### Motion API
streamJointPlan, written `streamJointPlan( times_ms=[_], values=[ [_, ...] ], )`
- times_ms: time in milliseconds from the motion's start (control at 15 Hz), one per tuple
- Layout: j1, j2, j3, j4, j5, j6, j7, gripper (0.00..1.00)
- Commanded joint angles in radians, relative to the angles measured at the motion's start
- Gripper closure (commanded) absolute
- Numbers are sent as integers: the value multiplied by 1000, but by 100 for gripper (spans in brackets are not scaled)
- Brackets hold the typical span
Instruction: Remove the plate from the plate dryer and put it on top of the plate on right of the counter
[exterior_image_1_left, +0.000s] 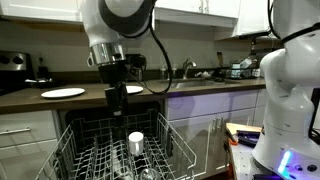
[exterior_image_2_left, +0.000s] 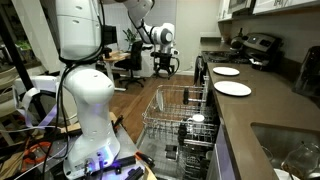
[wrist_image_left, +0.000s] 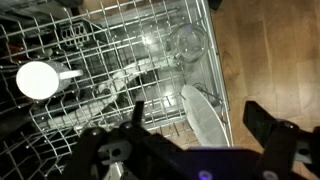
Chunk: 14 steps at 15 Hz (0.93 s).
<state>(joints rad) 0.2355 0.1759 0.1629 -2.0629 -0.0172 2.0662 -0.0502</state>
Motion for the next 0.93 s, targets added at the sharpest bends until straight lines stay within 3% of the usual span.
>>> streamJointPlan(
  times_ms=[0, 533, 867],
  values=[
    [-4, 129, 20, 126, -28, 34, -59, 0],
    [-2, 303, 86, 312, 0, 13, -261, 0],
    [28, 383, 88, 401, -52, -40, -292, 0]
  ],
)
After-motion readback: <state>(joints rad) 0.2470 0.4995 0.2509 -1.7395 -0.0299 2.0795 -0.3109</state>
